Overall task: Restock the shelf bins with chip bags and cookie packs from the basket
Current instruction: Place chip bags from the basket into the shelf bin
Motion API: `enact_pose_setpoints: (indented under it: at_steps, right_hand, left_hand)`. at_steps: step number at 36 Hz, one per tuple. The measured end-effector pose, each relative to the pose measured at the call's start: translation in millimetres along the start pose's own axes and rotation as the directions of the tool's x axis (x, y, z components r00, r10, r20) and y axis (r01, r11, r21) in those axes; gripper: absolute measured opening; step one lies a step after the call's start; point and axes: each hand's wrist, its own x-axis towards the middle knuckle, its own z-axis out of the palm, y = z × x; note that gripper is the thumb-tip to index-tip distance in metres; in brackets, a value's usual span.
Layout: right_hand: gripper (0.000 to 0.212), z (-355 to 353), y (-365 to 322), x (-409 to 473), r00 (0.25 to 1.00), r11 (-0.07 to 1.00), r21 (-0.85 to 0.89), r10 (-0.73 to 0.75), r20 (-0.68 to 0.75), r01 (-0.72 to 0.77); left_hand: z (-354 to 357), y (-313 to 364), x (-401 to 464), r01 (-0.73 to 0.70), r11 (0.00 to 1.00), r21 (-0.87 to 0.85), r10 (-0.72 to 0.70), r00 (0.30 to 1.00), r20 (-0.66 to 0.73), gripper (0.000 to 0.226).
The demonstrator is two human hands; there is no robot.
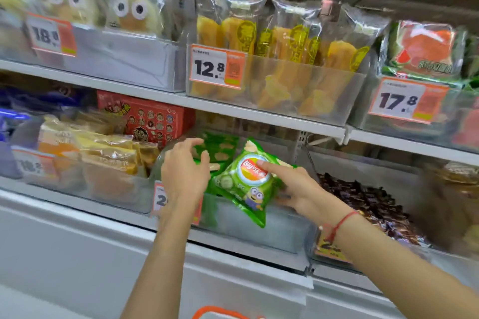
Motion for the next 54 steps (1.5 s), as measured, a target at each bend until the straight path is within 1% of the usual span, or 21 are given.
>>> enact_pose_setpoints:
  at_steps: [2, 4, 5, 6, 7, 8, 10, 12, 14, 17, 20, 22, 23, 24, 27, 32, 34, 40, 45, 51, 54]
  right_hand:
    - [0.087, 9, -4, 20, 0.997, 1.000, 0.007, 0.005, -0.080, -0.004]
    - [0.096, 15, -4, 43, 0.992, 1.000, -0.014, 0.011, -0.124, -0.013]
    - [0.086, 17, -1, 58, 0.992, 1.000, -0.023, 0.007, -0.127, -0.010]
    - [0.064, 18, 1, 70, 0.991, 0.999, -0.046, -0.019, -0.131, 0.013]
    - [0.042, 20, 4, 81, 0.989, 0.994, -0.096, -0.064, -0.137, 0.051]
    - [0.033, 21, 8, 91, 0.986, 0.984, -0.158, -0.101, -0.134, 0.080]
    - [0.039, 28, 14, 107, 0.980, 0.960, -0.253, -0.156, -0.120, 0.122]
    - [0.051, 36, 22, 117, 0.981, 0.938, -0.311, -0.184, -0.063, 0.156]
    - [0.060, 40, 28, 124, 0.963, 0.871, -0.424, -0.268, 0.007, 0.246]
    - [0.058, 37, 35, 132, 0.918, 0.696, -0.630, -0.390, 0.071, 0.345]
    - [0.054, 26, 30, 138, 0.896, 0.343, -0.902, -0.433, 0.096, 0.263]
    - [0.060, 23, 25, 140, 0.853, 0.095, -0.960, -0.488, 0.185, 0.263]
    - [0.065, 23, 22, 140, 0.847, 0.017, -0.957, -0.471, 0.247, 0.288]
    - [0.072, 24, 20, 142, 0.848, -0.015, -0.942, -0.430, 0.309, 0.335]
    - [0.080, 27, 17, 148, 0.834, -0.002, -0.900, -0.375, 0.406, 0.437]
    - [0.071, 22, 11, 160, 0.808, -0.091, -0.937, -0.483, 0.338, 0.337]
    - [0.065, 19, 7, 167, 0.783, -0.091, -0.942, -0.534, 0.319, 0.322]
    - [0.066, 25, 1, 182, 0.790, -0.134, -0.917, -0.470, 0.393, 0.377]
    - [0.066, 25, -3, 189, 0.762, -0.097, -0.892, -0.484, 0.430, 0.442]
    - [0.059, 28, 10, 190, 0.723, 0.015, -0.875, -0.570, 0.390, 0.484]
    - [0.051, 29, 23, 185, 0.694, -0.017, -0.870, -0.595, 0.404, 0.492]
  left_hand:
    - [14, -14, 1, -0.059, 0.987, 0.151, 0.053, 0.997, 0.049, 0.027]
    - [27, -28, 3, -0.131, 0.961, 0.244, 0.111, 0.990, 0.092, 0.027]
    - [33, -37, 4, -0.157, 0.951, 0.266, 0.136, 0.986, 0.095, 0.027]
    - [38, -45, 6, -0.174, 0.945, 0.278, 0.156, 0.984, 0.085, 0.029]
    - [43, -52, 7, -0.177, 0.940, 0.291, 0.163, 0.984, 0.071, 0.035]
    - [47, -58, 8, -0.173, 0.935, 0.308, 0.163, 0.985, 0.058, 0.043]
    - [52, -64, 9, -0.183, 0.922, 0.340, 0.183, 0.983, 0.033, 0.058]
    - [53, -63, 9, -0.194, 0.915, 0.354, 0.198, 0.980, 0.027, 0.063]
    - [52, -60, 9, -0.181, 0.916, 0.357, 0.182, 0.983, 0.031, 0.065]
    - [54, -60, 7, -0.166, 0.923, 0.347, 0.178, 0.984, -0.003, 0.061]
    - [57, -60, 7, -0.157, 0.927, 0.340, 0.174, 0.984, -0.022, 0.058]
    - [58, -61, 7, -0.157, 0.926, 0.342, 0.176, 0.984, -0.023, 0.056]
    - [59, -61, 7, -0.154, 0.927, 0.341, 0.171, 0.985, -0.022, 0.055]
    - [59, -60, 7, -0.146, 0.930, 0.338, 0.163, 0.986, -0.021, 0.052]
    - [59, -61, 6, -0.131, 0.932, 0.339, 0.147, 0.989, -0.020, 0.044]
    - [59, -62, 6, -0.138, 0.930, 0.340, 0.156, 0.987, -0.026, 0.047]
    - [59, -62, 6, -0.135, 0.931, 0.338, 0.155, 0.987, -0.032, 0.046]
    - [60, -62, 6, -0.134, 0.934, 0.332, 0.162, 0.985, -0.057, 0.044]
    - [59, -61, 6, -0.135, 0.941, 0.311, 0.161, 0.985, -0.059, 0.053]
    - [59, -61, 5, -0.130, 0.943, 0.305, 0.155, 0.986, -0.060, 0.045]
    - [60, -59, 5, -0.127, 0.946, 0.297, 0.155, 0.985, -0.072, 0.049]
